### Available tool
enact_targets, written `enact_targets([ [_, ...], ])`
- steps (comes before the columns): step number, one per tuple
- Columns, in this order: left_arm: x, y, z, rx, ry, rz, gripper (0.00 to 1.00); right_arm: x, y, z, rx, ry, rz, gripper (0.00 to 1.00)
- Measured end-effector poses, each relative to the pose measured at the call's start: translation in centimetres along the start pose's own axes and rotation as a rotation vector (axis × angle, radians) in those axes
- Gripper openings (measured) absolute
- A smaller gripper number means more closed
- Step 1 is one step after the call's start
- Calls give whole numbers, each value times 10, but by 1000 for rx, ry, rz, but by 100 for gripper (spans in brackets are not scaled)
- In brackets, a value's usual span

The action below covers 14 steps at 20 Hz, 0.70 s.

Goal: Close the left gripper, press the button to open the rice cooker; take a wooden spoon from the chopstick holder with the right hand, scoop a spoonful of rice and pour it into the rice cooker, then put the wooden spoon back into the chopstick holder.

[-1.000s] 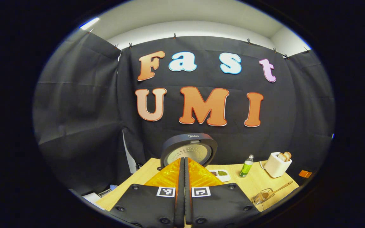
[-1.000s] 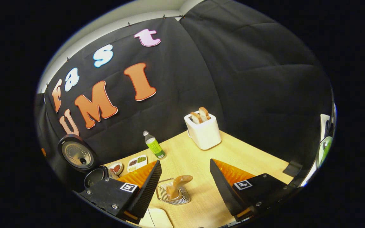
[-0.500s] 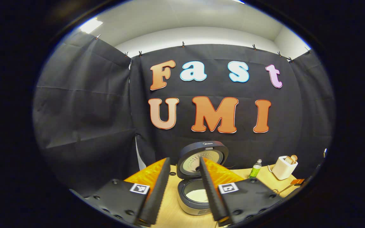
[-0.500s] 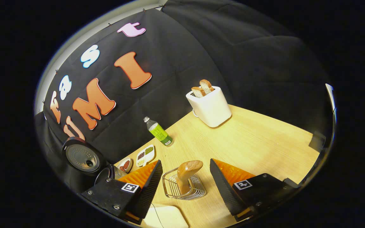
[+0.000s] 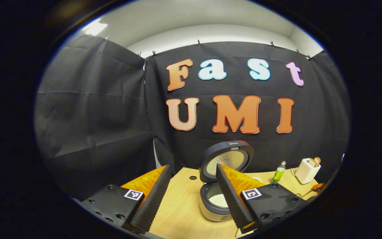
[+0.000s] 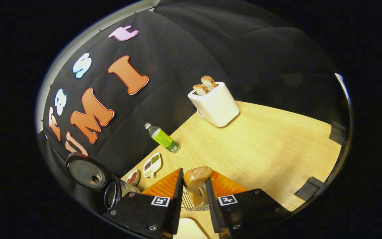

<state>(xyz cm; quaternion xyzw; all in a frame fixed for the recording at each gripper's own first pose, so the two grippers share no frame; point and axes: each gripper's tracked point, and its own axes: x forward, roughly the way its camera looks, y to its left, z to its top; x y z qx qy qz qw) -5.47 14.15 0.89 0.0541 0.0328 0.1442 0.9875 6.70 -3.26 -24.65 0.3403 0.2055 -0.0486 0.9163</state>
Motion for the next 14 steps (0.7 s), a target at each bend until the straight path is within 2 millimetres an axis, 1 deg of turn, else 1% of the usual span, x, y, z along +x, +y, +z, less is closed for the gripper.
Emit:
enact_targets([
  [2,1,-1,-3,-1,5,-1,89,0,2,1,-5,17,-9,38],
  [4,2,1,-2,-6,6,-1,89,0,1,2,-9,19,-24,38],
  [5,3,0,-3,-9,6,-1,89,-1,6,3,-1,21,-10,39],
  [7,4,3,-2,-8,8,8,96,-1,16,4,19,30,24,33],
  [8,4,6,-4,-10,12,15,96,-2,19,3,18,30,32,28],
  [9,4,7,-4,-13,14,18,89,0,23,3,6,33,36,30],
  [10,3,8,-2,-16,16,21,93,0,27,3,-15,34,35,21],
  [11,3,11,-2,-18,12,24,93,1,31,4,-41,34,36,19],
  [12,1,14,0,-18,9,27,89,0,37,4,-67,31,39,16],
  [14,-1,19,0,-21,3,23,89,-5,49,11,-94,8,55,13],
])
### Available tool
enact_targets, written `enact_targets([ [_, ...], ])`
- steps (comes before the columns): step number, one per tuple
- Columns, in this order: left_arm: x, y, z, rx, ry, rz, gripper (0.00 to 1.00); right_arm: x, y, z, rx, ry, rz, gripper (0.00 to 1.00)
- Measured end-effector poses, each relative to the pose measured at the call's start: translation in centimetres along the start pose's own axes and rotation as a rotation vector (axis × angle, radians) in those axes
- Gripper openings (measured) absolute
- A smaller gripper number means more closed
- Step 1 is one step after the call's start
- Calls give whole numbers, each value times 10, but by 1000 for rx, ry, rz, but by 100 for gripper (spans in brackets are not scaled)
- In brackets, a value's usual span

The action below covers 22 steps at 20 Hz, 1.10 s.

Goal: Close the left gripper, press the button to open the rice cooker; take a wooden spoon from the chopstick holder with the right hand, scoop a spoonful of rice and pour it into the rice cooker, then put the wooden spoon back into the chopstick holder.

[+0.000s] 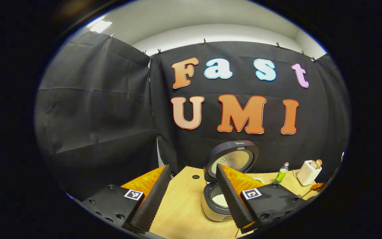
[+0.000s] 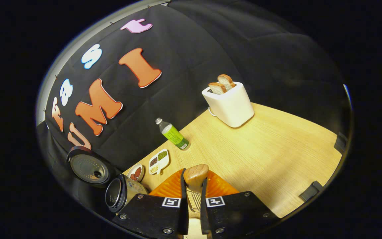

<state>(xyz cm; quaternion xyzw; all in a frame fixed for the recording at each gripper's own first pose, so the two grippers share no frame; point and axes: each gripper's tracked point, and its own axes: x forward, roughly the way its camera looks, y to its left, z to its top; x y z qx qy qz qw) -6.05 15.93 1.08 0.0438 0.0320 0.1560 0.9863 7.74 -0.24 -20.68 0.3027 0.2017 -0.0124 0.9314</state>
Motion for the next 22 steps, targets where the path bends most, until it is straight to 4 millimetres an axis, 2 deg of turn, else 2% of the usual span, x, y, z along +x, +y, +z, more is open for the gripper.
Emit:
enact_targets([
  [1,0,2,0,-2,3,-7,96,-5,6,5,-8,-17,6,13],
  [3,2,8,1,0,-4,-19,96,-19,20,18,-40,-62,13,13],
  [4,4,12,4,1,-11,-25,89,-27,28,23,-62,-84,18,13],
  [8,10,21,9,-2,-28,-76,89,-68,58,42,-135,-178,34,13],
  [9,13,23,11,-4,-31,-89,89,-77,66,41,-148,-185,40,8],
  [10,15,26,12,-6,-34,-101,89,-88,75,38,-148,-191,51,8],
  [12,21,28,11,-10,-32,-130,96,-108,95,23,-152,-185,84,8],
  [17,33,38,4,-24,-15,-175,93,-141,125,-20,-176,-151,144,8],
  [19,37,41,1,-29,-9,-184,92,-142,129,-36,-198,-143,148,8],
  [22,41,46,-1,-31,-1,-193,90,-135,124,-59,-271,-127,117,8],
])
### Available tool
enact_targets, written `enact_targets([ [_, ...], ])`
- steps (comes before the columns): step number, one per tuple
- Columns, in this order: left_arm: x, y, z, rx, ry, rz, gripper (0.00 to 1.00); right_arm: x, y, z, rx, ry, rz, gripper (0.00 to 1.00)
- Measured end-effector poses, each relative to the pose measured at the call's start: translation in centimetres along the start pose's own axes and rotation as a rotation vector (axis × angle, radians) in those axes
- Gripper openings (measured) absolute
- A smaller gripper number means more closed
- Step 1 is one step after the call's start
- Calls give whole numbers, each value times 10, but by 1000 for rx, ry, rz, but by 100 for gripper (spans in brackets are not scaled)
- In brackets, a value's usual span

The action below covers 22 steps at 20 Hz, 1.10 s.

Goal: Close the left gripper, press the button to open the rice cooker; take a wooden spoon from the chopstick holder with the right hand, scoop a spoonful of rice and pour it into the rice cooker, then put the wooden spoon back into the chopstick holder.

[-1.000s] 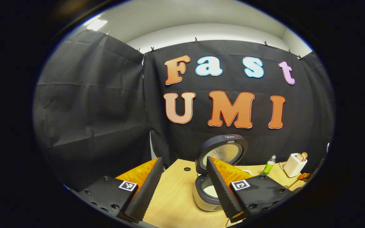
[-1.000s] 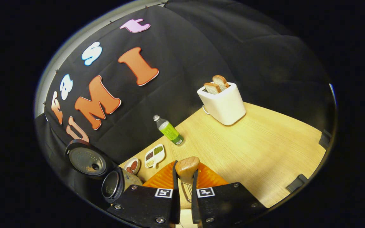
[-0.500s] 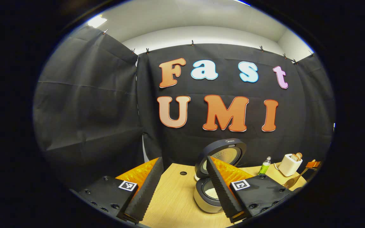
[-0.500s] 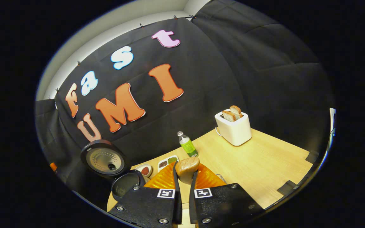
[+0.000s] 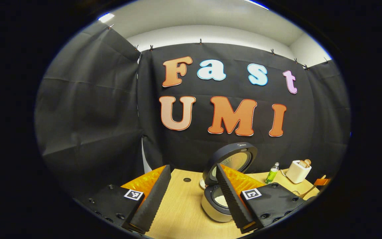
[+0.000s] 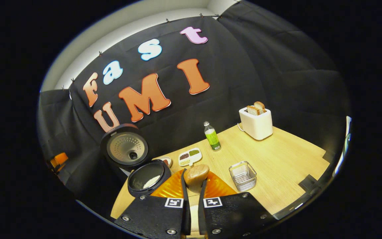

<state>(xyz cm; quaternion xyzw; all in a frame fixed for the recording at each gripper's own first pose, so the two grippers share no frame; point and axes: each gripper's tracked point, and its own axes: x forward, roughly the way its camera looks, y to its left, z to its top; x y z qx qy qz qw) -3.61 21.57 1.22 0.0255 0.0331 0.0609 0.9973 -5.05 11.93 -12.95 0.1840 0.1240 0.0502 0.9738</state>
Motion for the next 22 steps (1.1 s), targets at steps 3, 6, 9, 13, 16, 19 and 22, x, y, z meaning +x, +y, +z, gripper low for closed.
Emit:
enact_targets([
  [3,1,5,0,24,-1,3,89,9,2,-22,-54,22,-5,8],
  [6,0,14,1,46,-10,23,92,17,3,-39,-160,25,-27,8],
  [9,2,18,2,43,-17,34,95,23,9,-57,-274,29,-31,8],
  [13,2,23,-2,43,-7,45,95,28,17,-76,-453,19,-28,8],
  [16,4,26,-7,38,8,47,95,33,20,-98,-542,51,-19,8],
  [19,4,29,-11,28,19,52,98,32,11,-121,-546,97,-29,8],
  [22,5,36,-13,30,16,66,95,25,15,-131,-539,104,-35,8],
])
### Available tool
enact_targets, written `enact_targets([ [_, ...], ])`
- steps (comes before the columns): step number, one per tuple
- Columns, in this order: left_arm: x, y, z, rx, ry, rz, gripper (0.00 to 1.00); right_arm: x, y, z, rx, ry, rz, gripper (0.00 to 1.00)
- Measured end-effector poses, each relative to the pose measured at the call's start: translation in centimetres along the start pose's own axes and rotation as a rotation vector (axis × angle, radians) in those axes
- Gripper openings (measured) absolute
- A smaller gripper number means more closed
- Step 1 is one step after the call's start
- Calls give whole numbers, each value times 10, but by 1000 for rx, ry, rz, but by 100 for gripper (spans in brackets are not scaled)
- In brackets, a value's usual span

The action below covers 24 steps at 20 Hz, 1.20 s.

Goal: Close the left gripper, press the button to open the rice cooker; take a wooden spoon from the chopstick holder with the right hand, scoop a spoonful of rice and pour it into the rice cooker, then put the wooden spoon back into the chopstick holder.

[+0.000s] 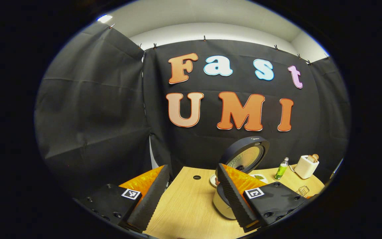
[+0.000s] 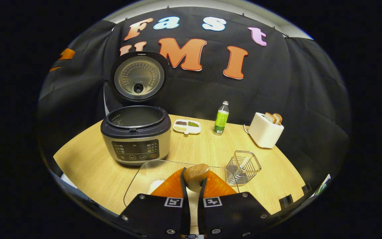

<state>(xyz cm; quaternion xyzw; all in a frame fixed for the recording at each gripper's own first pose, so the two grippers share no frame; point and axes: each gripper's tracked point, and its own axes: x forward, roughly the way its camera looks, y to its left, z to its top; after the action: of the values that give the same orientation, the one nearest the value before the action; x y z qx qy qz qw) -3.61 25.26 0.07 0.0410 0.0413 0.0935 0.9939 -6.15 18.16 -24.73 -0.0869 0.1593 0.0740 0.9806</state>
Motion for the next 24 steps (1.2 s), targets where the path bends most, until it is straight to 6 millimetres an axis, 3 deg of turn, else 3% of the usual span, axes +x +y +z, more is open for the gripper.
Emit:
enact_targets([
  [6,4,5,-8,-50,16,9,98,-21,25,-9,-7,37,17,8],
  [9,5,5,-10,-72,20,2,95,-27,30,-10,37,56,21,8],
  [15,7,6,-10,-67,18,-3,95,-28,45,-1,234,70,69,8],
  [19,9,6,-13,-69,28,-2,95,-21,58,4,467,94,136,8],
  [24,13,1,-14,-63,32,-16,95,-13,42,1,672,106,144,8],
])
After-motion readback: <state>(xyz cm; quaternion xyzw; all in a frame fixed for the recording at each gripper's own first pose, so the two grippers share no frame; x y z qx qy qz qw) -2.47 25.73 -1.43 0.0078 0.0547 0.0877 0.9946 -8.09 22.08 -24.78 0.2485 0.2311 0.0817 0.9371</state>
